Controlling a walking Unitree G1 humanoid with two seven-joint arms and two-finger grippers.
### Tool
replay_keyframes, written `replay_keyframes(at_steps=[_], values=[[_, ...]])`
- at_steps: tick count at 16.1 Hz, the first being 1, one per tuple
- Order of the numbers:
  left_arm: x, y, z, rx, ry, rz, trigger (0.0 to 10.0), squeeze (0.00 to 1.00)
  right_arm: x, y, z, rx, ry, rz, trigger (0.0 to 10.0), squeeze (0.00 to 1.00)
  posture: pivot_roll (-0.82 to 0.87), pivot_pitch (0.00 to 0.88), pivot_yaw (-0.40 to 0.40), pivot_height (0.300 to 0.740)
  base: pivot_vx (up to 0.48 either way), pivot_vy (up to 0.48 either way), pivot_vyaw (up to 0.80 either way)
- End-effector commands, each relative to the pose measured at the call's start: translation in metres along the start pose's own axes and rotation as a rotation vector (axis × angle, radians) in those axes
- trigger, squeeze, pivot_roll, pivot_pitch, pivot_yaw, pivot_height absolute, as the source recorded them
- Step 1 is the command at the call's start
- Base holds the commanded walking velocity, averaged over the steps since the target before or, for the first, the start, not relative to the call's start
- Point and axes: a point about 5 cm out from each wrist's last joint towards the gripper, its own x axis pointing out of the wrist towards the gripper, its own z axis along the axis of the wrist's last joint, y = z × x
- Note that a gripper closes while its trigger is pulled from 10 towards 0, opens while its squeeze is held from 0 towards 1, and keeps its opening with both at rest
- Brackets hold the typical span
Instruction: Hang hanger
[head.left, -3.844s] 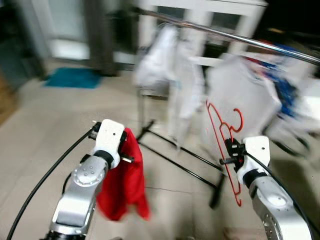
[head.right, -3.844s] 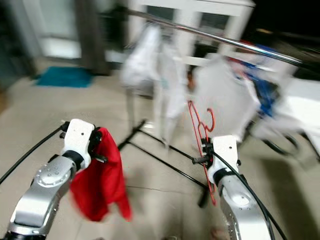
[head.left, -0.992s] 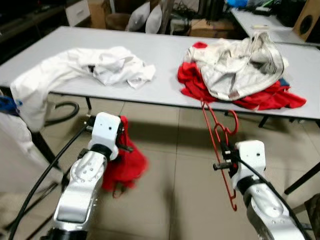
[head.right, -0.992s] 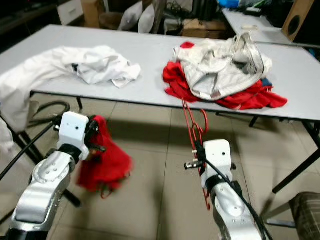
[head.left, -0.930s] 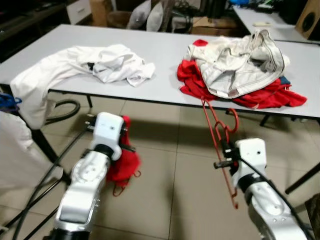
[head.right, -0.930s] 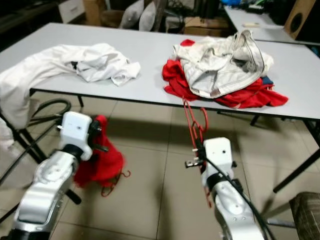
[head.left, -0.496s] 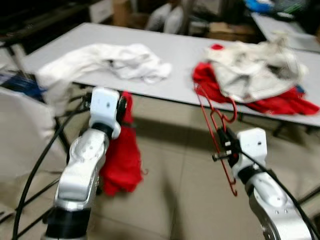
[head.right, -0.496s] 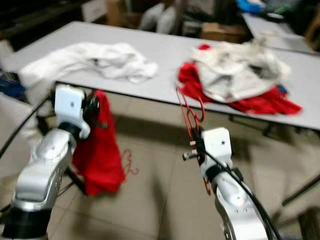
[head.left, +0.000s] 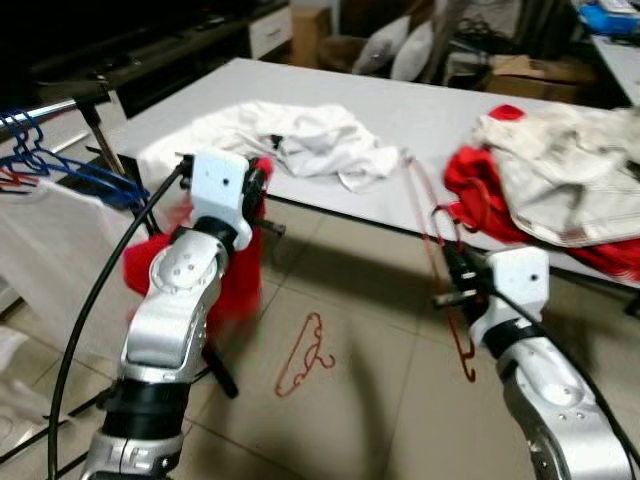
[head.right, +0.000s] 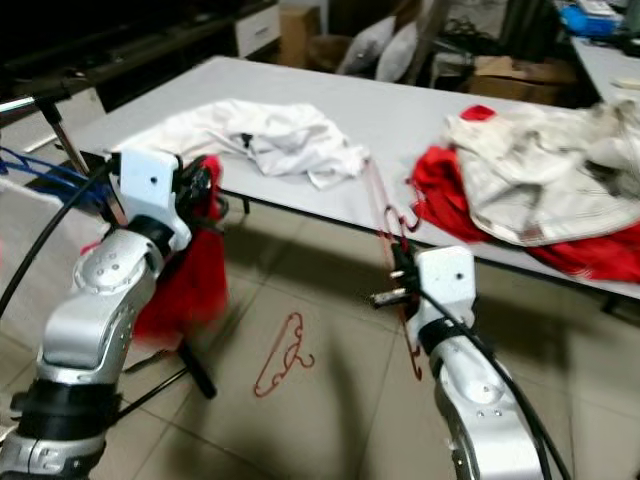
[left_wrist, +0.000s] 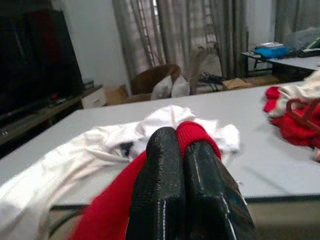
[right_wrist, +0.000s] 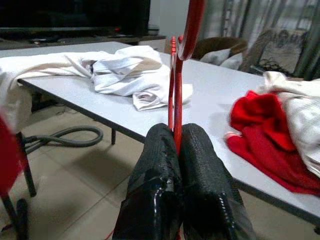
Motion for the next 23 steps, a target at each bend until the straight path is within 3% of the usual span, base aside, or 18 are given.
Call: replay_keyframes(at_steps=[1, 6, 18, 23], values=[[0.0, 0.003, -0.002, -0.007, 0.002, 0.004, 10.0, 0.0, 0.002, 0.004, 0.005, 0.007, -0.019, 0.008, 10.0, 0.0, -0.04, 0.0, 0.009, 0.74, 0.311, 0.0, 0.0], [0.007, 0.0, 0.005, -0.01, -0.028, -0.014, 10.0, 0.0, 0.004, 0.001, 0.005, 0.009, -0.016, 0.0, 10.0, 0.0, -0.04, 0.0, 0.002, 0.74, 0.311, 0.0, -0.8], [0.034, 0.0, 0.029, -0.005, -0.114, -0.066, 10.0, 0.0, 0.003, 0.008, 0.007, 0.027, -0.036, 0.012, 10.0, 0.0, -0.03, 0.0, 0.031, 0.74, 0.31, 0.0, 0.0], [0.035, -0.002, 0.028, -0.023, -0.109, -0.074, 10.0, 0.0, 0.001, 0.007, 0.004, 0.037, -0.018, -0.013, 10.0, 0.0, -0.03, 0.0, 0.039, 0.74, 0.31, 0.0, -0.17]])
